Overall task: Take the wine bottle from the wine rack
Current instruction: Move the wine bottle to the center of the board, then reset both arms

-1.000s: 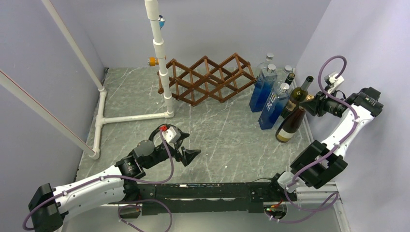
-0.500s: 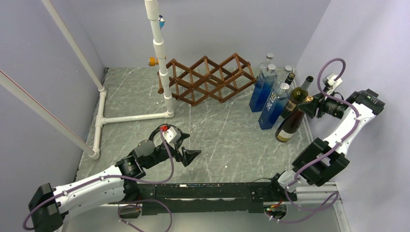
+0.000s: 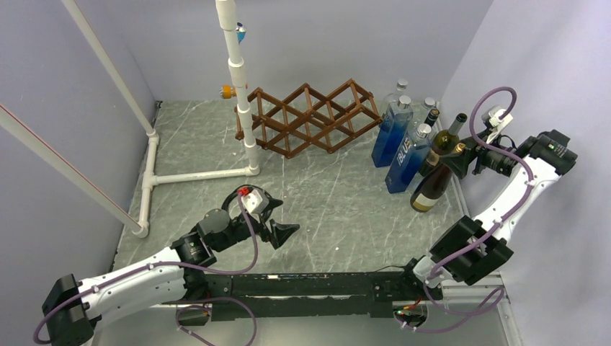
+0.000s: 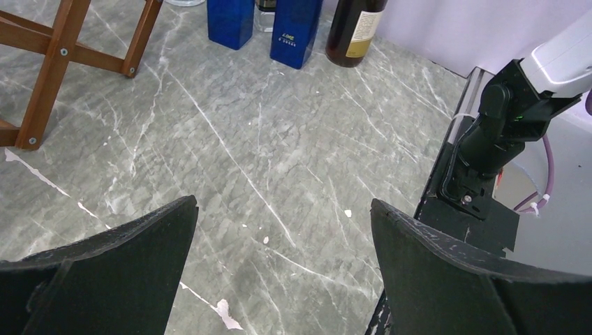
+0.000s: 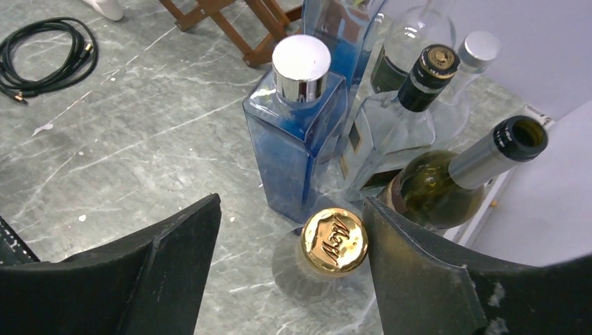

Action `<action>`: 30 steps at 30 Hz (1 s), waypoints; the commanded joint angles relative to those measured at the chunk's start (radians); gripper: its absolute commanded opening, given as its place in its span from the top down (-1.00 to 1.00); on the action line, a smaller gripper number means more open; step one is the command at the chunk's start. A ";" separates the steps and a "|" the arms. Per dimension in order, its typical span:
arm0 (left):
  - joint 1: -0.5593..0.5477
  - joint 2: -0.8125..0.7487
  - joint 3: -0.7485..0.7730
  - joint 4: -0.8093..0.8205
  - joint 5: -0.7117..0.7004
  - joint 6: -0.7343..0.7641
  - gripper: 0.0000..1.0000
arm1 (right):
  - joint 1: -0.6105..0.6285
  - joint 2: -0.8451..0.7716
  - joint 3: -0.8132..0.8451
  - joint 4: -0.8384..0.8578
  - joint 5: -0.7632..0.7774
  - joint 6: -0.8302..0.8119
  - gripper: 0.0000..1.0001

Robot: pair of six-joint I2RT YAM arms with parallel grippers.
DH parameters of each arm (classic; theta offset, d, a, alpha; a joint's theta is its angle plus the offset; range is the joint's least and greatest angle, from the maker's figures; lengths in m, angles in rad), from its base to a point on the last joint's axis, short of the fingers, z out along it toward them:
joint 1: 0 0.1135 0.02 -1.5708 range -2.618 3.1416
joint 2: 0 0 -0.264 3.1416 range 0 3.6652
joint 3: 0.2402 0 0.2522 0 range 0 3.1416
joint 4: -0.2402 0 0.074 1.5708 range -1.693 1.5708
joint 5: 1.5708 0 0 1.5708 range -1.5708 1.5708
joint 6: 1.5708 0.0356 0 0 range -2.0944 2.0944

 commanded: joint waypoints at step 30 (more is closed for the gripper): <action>0.229 -0.094 0.273 -0.350 -0.088 -0.053 -0.99 | 0.747 -0.267 -0.015 0.540 0.327 0.823 -0.99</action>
